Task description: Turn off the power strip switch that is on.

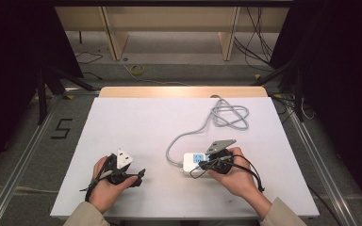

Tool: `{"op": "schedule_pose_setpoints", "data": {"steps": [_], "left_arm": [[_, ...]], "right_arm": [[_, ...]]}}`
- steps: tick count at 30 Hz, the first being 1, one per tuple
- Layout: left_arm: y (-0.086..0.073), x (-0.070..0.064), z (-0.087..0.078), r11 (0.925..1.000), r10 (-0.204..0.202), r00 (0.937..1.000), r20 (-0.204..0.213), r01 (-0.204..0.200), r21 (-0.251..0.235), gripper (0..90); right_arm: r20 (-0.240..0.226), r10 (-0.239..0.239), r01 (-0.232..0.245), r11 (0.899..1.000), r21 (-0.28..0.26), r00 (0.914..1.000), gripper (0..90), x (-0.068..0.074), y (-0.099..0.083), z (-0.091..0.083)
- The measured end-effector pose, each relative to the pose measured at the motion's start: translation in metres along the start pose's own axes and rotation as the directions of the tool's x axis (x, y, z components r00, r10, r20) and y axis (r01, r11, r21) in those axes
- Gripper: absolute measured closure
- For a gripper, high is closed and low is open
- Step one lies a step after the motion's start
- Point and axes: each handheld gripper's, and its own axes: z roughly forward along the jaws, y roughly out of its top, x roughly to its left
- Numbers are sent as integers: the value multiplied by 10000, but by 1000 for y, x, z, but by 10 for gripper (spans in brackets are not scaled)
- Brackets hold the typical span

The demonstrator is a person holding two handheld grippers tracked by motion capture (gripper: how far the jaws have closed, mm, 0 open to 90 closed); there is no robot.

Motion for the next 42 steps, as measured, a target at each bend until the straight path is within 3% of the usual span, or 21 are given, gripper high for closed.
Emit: {"op": "schedule_pose_setpoints", "data": {"steps": [12, 28, 42], "left_arm": [[0, -2, -1, 10000, 32, 10000, 69, -32, 3, 157], [-5, -6, -6, 9998, 138, 9995, 272, -141, 100, 159], [-10, -13, -9, 9973, 655, 9931, 975, -685, 275, 160]], "right_arm": [[-19, 224, -224, 9996, -187, 9997, 845, -4, -12, -13], [285, 739, -718, 9951, -683, 9969, 746, -14, -33, -29], [288, 861, -835, 9932, -811, 9959, 691, -17, -41, -34]]}}
